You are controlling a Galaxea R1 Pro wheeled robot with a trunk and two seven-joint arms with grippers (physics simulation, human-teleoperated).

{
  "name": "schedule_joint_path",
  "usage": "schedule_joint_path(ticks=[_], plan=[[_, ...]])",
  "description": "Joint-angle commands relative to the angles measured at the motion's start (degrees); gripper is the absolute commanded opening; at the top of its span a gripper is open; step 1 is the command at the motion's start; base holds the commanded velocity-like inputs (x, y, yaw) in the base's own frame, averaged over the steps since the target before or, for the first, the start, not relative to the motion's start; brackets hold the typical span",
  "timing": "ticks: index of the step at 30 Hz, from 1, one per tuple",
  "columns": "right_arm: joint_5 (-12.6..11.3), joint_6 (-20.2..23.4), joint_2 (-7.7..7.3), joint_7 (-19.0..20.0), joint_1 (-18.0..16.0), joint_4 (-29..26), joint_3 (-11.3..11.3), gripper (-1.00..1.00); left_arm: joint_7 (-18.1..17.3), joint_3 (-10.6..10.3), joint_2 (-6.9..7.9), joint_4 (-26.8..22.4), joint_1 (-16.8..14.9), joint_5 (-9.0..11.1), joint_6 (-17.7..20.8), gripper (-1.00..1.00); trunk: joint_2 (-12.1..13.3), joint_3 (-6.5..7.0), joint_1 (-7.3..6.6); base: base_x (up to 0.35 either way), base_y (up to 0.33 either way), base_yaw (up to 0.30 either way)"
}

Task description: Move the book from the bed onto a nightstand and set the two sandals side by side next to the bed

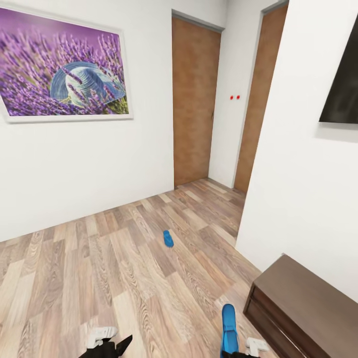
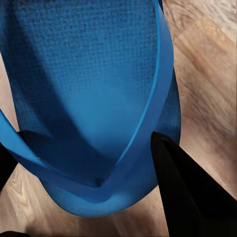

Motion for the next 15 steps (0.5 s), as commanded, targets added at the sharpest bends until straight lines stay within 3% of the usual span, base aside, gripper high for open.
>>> schedule_joint_path(ticks=[1,15], plan=[[0.32,0.41,0.03,0.41,-0.02,-0.11,-0.49,-1.00,-0.11,0.06,0.00,-0.07,0.00,0.57,0.55,1.00,-0.02,-0.05,0.03,0.318,0.000,0.000],[0.43,0.40,0.05,0.41,-0.02,-0.11,-0.49,-1.00,-0.11,0.02,0.00,-0.07,0.00,0.57,0.55,1.00,-0.02,-0.05,0.03,0.319,-0.033,0.000]])
